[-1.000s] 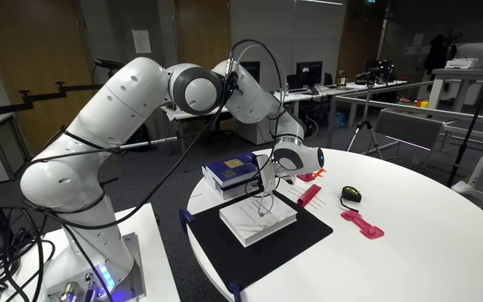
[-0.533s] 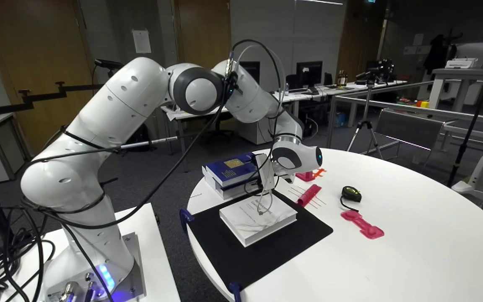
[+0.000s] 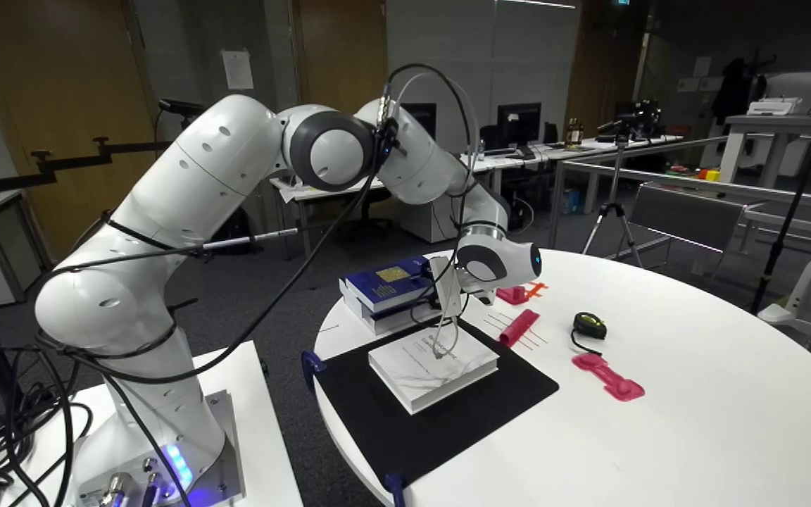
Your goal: Move the blue book to the top of the white book on the right.
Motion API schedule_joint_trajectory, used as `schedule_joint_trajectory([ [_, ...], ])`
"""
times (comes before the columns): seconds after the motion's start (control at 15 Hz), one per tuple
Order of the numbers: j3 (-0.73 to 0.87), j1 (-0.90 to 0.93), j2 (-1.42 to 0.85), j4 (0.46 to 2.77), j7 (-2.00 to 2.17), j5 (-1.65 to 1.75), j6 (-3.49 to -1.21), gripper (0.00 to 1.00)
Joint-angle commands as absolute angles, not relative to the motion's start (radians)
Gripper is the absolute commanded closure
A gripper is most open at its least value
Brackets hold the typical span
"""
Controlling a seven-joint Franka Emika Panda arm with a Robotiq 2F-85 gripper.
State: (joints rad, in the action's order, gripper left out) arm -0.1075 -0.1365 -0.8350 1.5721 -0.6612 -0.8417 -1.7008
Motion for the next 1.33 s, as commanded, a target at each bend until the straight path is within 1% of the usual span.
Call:
schedule_joint_trajectory([
  [0.0,-0.108,-0.133,-0.812,1.588,-0.654,-0.851,-1.718,0.65],
  [0.27,-0.104,-0.133,-0.795,1.591,-0.658,-0.837,-1.699,0.69],
  [1.27,-0.112,-0.147,-0.637,1.669,-0.696,-0.815,-1.599,0.69],
])
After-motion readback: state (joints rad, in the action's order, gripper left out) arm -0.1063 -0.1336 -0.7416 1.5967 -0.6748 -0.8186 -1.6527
